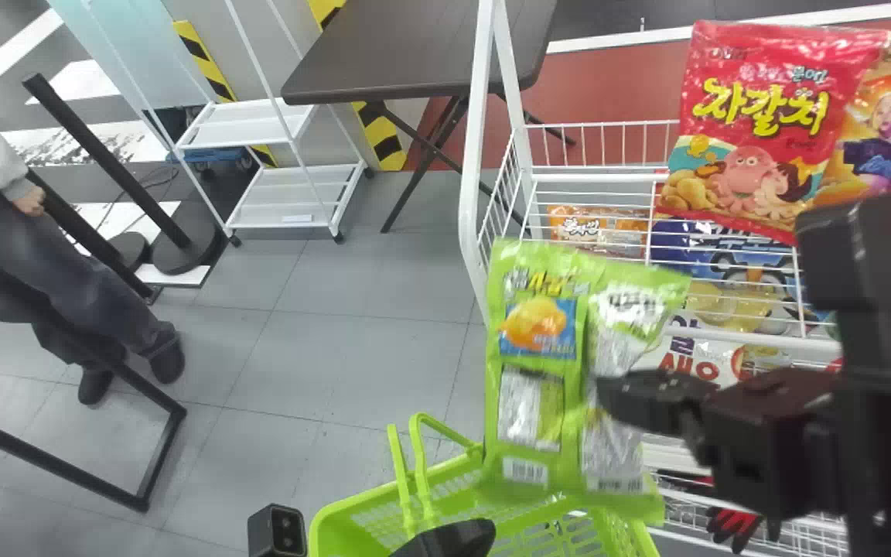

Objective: Hold basket handle with left hand then pick Gkobukchip with right hand and place into basket

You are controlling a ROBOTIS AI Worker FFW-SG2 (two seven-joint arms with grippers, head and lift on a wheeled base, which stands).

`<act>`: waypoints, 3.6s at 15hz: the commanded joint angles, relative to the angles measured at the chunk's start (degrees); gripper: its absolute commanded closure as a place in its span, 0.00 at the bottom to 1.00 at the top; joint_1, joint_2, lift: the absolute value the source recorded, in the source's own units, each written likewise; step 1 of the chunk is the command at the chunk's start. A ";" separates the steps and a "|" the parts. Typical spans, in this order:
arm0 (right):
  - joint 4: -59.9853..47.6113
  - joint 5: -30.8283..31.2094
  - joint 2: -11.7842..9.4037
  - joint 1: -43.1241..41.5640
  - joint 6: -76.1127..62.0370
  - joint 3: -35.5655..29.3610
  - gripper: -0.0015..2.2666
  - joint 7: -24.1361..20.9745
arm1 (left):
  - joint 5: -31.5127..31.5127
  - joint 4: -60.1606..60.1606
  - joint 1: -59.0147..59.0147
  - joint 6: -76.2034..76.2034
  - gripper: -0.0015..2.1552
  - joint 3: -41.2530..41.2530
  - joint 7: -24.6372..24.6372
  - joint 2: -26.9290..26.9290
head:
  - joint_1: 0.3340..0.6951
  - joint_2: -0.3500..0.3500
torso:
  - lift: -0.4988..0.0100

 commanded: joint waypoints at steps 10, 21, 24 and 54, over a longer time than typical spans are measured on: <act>12.38 7.08 -1.22 0.01 1.17 11.62 0.00 0.03 | 1.43 -1.46 0.28 1.11 1.00 0.25 -0.26 0.20 | 1.00 1.00 | 0.98; 11.32 17.80 -7.55 12.05 -42.19 1.60 0.04 0.30 | 1.17 -0.05 0.37 0.76 1.00 0.25 -0.44 0.20 | 1.00 1.00 | 0.98; 16.60 17.80 -7.55 13.98 -58.18 -3.58 0.04 0.12 | 1.08 0.13 0.37 0.76 1.00 0.16 -0.44 0.11 | 1.00 0.91 | 0.98; 37.07 13.23 -6.32 24.70 -103.71 -17.64 0.04 1.35 | 0.82 1.80 -0.42 0.40 1.00 -0.01 -0.09 -0.15 | 1.00 0.36 | 0.98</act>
